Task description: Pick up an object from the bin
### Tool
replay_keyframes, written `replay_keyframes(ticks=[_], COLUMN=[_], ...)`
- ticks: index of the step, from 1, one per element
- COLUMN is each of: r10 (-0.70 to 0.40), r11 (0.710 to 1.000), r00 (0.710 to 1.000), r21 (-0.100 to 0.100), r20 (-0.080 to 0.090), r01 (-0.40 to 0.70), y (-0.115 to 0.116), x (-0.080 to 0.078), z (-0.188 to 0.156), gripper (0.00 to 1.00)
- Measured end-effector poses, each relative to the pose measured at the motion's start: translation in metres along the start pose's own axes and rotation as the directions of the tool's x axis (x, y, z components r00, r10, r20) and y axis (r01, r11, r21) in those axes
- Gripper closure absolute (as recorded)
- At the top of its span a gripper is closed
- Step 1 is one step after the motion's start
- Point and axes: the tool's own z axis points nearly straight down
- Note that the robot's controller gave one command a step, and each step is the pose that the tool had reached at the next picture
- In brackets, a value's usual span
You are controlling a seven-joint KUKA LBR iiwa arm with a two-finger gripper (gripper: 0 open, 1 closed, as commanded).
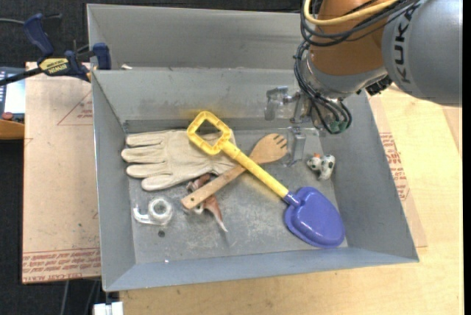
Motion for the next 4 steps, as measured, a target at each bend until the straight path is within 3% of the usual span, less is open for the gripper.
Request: replay_keyframes(ticks=[1,2,3,4], r10=[0.115,-0.064,-0.058,-0.053], r11=[0.993,0.998,0.998,0.999], r00=[0.993,0.998,0.998,0.999], r21=[-0.001,-0.001,0.000,-0.001], r20=[0.004,-0.003,0.000,-0.001], r01=[-0.115,0.064,0.058,0.053], y=[0.018,-0.002,0.006,0.010], x=[-0.004,0.001,0.017,0.048], z=[0.006,0.062,0.058,0.130], gripper=[0.00,0.00,0.00,0.00])
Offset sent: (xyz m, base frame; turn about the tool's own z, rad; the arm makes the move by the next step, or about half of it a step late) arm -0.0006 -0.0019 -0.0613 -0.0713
